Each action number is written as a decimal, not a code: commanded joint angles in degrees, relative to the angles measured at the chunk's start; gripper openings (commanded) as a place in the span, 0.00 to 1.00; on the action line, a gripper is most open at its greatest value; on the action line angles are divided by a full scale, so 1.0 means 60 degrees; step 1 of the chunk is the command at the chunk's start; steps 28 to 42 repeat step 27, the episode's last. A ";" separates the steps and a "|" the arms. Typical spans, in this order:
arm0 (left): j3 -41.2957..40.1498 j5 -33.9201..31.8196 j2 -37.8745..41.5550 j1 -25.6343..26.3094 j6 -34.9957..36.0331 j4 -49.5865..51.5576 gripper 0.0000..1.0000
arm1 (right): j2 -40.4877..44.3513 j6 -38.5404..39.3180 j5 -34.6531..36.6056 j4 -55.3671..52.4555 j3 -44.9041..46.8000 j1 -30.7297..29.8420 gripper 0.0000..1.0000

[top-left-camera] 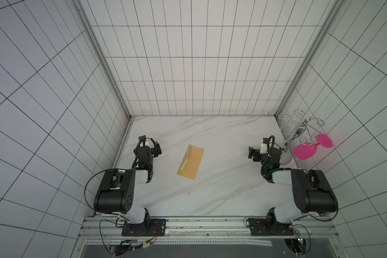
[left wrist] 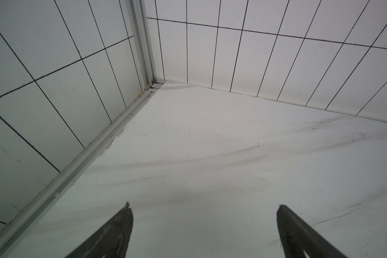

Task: Fold the letter paper in half and place it into the envelope
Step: Reset both arms

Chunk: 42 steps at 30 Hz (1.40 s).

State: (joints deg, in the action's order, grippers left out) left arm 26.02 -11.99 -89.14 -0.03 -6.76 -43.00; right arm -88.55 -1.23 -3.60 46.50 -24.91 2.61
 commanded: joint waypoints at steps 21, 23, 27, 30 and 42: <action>-0.0013 0.0093 -0.0048 -0.0024 0.0065 -0.0081 0.99 | -0.0006 0.0030 -0.0122 0.0021 -0.0011 0.0033 0.99; -0.0042 0.0099 -0.0105 -0.0027 0.0086 -0.0243 0.99 | -0.0064 0.0044 -0.0119 -0.0089 -0.0109 0.0019 0.98; -0.0037 0.0084 -0.0085 -0.0035 0.0084 -0.0191 0.99 | -0.0022 0.0030 -0.0120 -0.0065 -0.0054 0.0019 0.99; -0.0037 0.0084 -0.0085 -0.0035 0.0084 -0.0191 0.99 | -0.0022 0.0030 -0.0120 -0.0065 -0.0054 0.0019 0.99; -0.0037 0.0084 -0.0085 -0.0035 0.0084 -0.0191 0.99 | -0.0022 0.0030 -0.0120 -0.0065 -0.0054 0.0019 0.99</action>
